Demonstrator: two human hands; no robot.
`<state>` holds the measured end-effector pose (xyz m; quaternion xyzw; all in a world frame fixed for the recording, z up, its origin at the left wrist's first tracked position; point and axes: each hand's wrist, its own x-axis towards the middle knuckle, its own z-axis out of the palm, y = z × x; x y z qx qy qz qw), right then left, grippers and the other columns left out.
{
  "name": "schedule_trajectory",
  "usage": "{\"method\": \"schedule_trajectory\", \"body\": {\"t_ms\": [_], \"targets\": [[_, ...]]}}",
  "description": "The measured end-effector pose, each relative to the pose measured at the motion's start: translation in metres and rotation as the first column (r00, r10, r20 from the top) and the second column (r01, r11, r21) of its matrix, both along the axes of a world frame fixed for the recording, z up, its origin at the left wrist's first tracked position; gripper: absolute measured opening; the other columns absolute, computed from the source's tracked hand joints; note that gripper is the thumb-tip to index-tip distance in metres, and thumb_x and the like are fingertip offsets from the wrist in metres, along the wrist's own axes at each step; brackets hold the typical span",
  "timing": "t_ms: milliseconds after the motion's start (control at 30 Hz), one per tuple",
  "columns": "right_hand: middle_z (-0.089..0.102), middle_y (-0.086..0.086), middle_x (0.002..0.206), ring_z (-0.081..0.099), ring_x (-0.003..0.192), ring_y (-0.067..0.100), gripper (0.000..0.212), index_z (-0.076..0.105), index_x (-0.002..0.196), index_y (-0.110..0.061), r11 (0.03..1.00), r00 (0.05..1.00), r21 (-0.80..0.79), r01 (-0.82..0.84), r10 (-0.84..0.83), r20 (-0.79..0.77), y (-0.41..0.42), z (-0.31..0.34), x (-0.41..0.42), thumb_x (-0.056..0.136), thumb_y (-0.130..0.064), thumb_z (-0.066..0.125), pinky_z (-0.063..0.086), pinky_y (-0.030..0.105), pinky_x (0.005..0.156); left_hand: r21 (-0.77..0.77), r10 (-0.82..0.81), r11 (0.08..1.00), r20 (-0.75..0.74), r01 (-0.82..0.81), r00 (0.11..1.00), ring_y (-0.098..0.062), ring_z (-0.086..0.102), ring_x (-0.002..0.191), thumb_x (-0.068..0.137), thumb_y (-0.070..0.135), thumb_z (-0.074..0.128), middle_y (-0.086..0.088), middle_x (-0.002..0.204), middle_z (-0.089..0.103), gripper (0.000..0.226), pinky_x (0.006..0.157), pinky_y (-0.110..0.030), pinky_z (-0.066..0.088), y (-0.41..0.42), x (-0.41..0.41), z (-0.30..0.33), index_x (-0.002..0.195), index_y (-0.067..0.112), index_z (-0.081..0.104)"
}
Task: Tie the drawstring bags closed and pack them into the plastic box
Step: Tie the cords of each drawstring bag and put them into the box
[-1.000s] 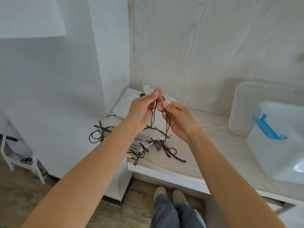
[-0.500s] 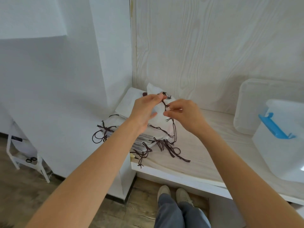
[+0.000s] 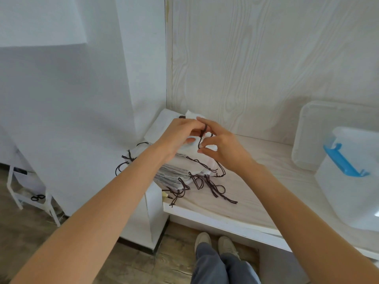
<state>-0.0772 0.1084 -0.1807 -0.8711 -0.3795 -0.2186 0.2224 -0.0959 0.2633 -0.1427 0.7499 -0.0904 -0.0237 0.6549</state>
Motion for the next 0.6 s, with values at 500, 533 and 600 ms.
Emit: {"method": "schedule_trajectory", "body": {"t_ms": [500, 533, 600], "targets": [[0.054, 0.01, 0.13, 0.056, 0.112, 0.019, 0.009, 0.067, 0.079, 0.001, 0.942, 0.956, 0.227, 0.245, -0.196, -0.219, -0.002, -0.011, 0.004, 0.083, -0.007, 0.067, 0.028, 0.003, 0.082, 0.68, -0.053, 0.467, 0.66, -0.565, 0.749, -0.025, 0.049, 0.102, 0.091, 0.017, 0.057, -0.01, 0.105, 0.056, 0.016, 0.085, -0.034, 0.037, 0.031, 0.014, 0.004, 0.096, 0.005, 0.066], [0.055, 0.008, 0.129, 0.056, 0.111, 0.018, 0.009, 0.067, 0.08, 0.001, 0.939, 0.954, 0.238, 0.249, -0.195, -0.228, -0.002, -0.012, 0.005, 0.084, -0.008, 0.066, 0.028, 0.002, 0.081, 0.636, -0.003, 0.572, 0.632, -0.518, 0.775, -0.023, 0.05, 0.1, 0.092, 0.017, 0.057, -0.009, 0.104, 0.057, 0.015, 0.085, -0.031, 0.038, 0.032, 0.014, 0.002, 0.095, 0.005, 0.065], [0.056, 0.006, 0.126, 0.054, 0.107, 0.012, 0.01, 0.066, 0.081, -0.001, 0.93, 0.946, 0.257, 0.261, -0.194, -0.26, -0.002, -0.012, 0.006, 0.085, -0.011, 0.065, 0.03, 0.004, 0.079, 0.489, 0.081, 0.797, 0.494, -0.353, 0.866, -0.016, 0.053, 0.099, 0.094, 0.014, 0.052, -0.003, 0.105, 0.06, 0.014, 0.084, -0.017, 0.039, 0.027, 0.012, -0.002, 0.098, 0.005, 0.062]]}}
